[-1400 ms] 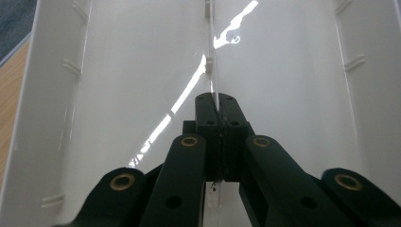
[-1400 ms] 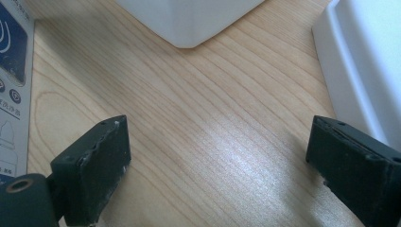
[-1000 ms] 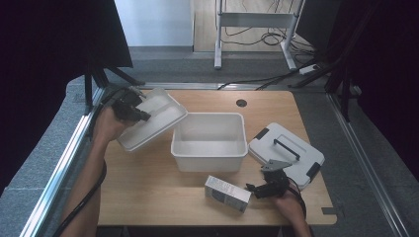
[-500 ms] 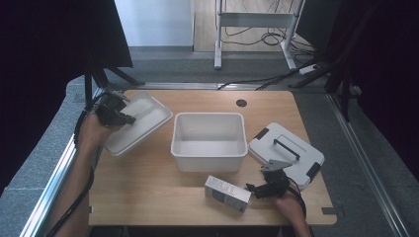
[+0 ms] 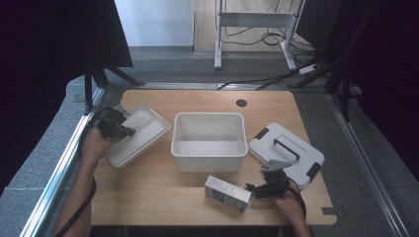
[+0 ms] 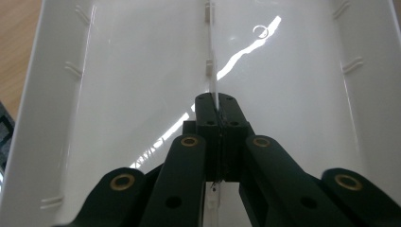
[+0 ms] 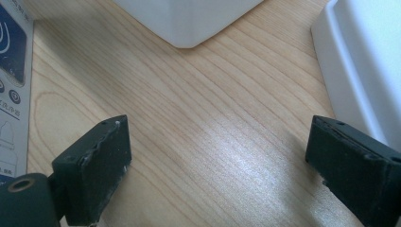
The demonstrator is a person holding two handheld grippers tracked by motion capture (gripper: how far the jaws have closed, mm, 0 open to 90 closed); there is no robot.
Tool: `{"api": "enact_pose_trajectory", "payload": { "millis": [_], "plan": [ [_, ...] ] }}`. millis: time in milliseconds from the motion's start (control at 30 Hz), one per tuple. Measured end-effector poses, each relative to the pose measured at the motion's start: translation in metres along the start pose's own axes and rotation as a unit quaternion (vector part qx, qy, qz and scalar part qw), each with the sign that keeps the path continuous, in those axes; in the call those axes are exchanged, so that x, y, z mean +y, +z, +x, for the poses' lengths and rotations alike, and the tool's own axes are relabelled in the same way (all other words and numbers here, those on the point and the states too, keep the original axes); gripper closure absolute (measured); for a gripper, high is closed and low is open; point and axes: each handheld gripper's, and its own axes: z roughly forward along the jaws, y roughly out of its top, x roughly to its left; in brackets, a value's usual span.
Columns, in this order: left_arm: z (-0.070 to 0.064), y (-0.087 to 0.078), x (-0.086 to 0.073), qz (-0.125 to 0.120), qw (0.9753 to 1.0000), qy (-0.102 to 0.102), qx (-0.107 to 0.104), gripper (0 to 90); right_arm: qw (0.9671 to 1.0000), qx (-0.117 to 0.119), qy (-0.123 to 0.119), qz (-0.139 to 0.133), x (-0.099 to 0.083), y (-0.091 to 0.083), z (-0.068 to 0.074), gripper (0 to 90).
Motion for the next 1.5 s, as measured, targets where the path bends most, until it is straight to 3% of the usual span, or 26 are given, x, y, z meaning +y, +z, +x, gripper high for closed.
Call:
{"api": "enact_pose_trajectory", "payload": {
  "millis": [400, 800, 933, 967, 1033, 1100, 1167, 1200, 1233, 1300, 1333, 1500],
  "plan": [
    [-0.008, 0.035, -0.018, 0.003, 1.0, 0.001, 0.0, 88.8, 1.0, 0.0, 0.001, -0.001, 0.0, 0.0, 0.0, 7.3],
    [-0.014, 0.059, -0.033, 0.008, 1.0, -0.002, 0.001, 88.8, 1.0, 0.0, 0.001, -0.001, 0.0, 0.0, 0.0, 7.3],
    [-0.015, 0.061, -0.035, 0.007, 0.9999, -0.002, -0.008, 87.6, 1.0, 0.0, 0.001, -0.001, 0.0, 0.0, 0.0, 7.4],
    [-0.015, 0.058, -0.035, -0.002, 0.9999, -0.006, -0.01, 81.9, 1.0, -0.001, 0.0, -0.001, 0.0, 0.0, 0.0, 7.4],
    [-0.015, 0.053, -0.034, -0.016, 0.9997, -0.009, -0.015, 79.1, 1.0, -0.001, 0.0, -0.001, 0.0, 0.0, 0.0, 7.4],
    [-0.016, 0.047, -0.032, -0.021, 0.9997, -0.008, -0.012, 65.1, 1.0, -0.001, 0.0, -0.001, 0.0, 0.0, 0.0, 7.4],
    [-0.018, 0.039, -0.03, -0.032, 0.9994, -0.007, -0.009, 60.8, 1.0, -0.001, 0.0, -0.001, 0.0, 0.0, 0.0, 7.4],
    [-0.021, 0.034, -0.029, -0.041, 0.999, -0.011, -0.014, 49.6, 1.0, -0.001, 0.001, -0.001, 0.0, 0.0, 0.0, 7.5],
    [-0.021, 0.034, -0.029, -0.041, 0.999, -0.011, -0.014, 46.3, 1.0, -0.001, 0.001, -0.001, 0.0, 0.0, 0.0, 7.5],
    [-0.024, 0.029, -0.027, -0.053, 0.9984, -0.01, -0.017, 33.5, 1.0, -0.001, 0.0, -0.001, 0.0, 0.0, 0.0, 7.5],
    [-0.027, 0.027, -0.027, -0.059, 0.9979, -0.01, -0.024, 33.5, 1.0, -0.001, 0.001, -0.001, 0.0, 0.0, 0.0, 7.5],
    [-0.045, 0.02, -0.026, -0.081, 0.9963, -0.005, -0.028, 11.3, 1.0, -0.001, 0.001, 0.0, 0.0, 0.0, 0.0, 7.5]
  ]
}}
